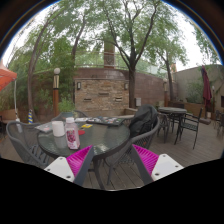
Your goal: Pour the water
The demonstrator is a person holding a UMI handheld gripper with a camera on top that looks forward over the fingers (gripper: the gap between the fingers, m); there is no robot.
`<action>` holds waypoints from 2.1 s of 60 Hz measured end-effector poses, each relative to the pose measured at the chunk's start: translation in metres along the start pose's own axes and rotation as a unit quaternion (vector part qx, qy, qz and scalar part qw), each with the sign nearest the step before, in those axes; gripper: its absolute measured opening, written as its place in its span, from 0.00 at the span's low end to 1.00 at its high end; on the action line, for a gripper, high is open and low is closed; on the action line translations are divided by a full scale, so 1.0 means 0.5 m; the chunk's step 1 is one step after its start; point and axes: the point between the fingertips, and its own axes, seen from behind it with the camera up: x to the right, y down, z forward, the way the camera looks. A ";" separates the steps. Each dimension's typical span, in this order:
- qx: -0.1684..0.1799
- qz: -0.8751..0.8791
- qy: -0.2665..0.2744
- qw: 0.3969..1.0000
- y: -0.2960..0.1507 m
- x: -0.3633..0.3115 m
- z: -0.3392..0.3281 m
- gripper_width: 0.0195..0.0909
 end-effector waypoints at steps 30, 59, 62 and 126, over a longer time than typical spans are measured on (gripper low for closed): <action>-0.020 -0.003 -0.055 0.998 0.057 -0.165 0.123 0.90; 0.058 -0.026 -0.039 0.997 0.021 -0.415 0.437 0.86; 0.057 -0.035 -0.038 0.997 0.027 -0.423 0.453 0.58; 0.210 -0.918 0.049 0.332 -0.216 -0.731 0.749 0.33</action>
